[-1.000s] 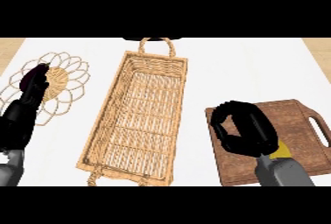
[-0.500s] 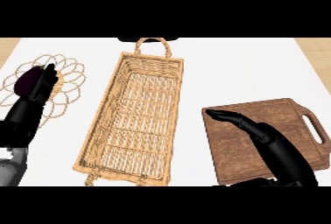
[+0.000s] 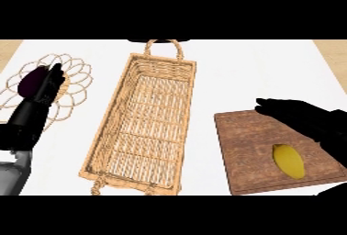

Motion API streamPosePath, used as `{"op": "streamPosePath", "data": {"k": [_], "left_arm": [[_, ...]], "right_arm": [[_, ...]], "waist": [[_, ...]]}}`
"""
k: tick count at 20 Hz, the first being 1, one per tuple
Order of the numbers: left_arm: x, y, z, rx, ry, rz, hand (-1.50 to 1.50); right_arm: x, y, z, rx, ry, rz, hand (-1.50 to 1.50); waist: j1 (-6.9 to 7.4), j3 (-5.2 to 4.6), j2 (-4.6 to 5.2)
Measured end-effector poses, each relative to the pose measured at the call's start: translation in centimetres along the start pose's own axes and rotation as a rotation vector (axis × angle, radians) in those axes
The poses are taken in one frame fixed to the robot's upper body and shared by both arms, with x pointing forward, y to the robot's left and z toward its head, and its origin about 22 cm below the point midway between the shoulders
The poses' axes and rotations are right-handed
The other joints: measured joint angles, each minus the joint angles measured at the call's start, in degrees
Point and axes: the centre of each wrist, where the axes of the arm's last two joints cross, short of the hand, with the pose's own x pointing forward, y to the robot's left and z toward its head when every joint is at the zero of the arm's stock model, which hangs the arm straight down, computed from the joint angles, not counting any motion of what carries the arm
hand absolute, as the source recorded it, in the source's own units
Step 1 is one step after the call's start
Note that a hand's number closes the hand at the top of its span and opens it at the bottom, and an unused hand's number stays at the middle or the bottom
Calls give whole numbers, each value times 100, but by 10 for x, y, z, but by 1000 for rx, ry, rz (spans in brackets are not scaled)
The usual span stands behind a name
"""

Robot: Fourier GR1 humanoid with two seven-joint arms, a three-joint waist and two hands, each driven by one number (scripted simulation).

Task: Pick the lemon from the cutting board and place it in the basket

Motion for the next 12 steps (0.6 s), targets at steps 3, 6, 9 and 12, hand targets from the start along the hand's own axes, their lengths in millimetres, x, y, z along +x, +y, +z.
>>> {"op": "streamPosePath", "data": {"k": [3, 6, 9, 12], "left_arm": [[2, -1, 0, -9, -8, 6, 0], [2, -4, -8, -23, -14, 11, 0], [-1, -7, -7, -31, -15, 13, 0], [-6, -8, -3, -31, -15, 16, 0]], "right_arm": [[4, -21, 7, 152, 60, 101, -150], [7, -42, 9, 263, 97, 150, -150], [6, -55, 8, 344, 143, 178, -150], [-3, -66, 8, 387, 177, 194, -150]], "waist": [[65, 10, 15], [103, 19, 38], [140, 26, 45], [159, 34, 47]]}}
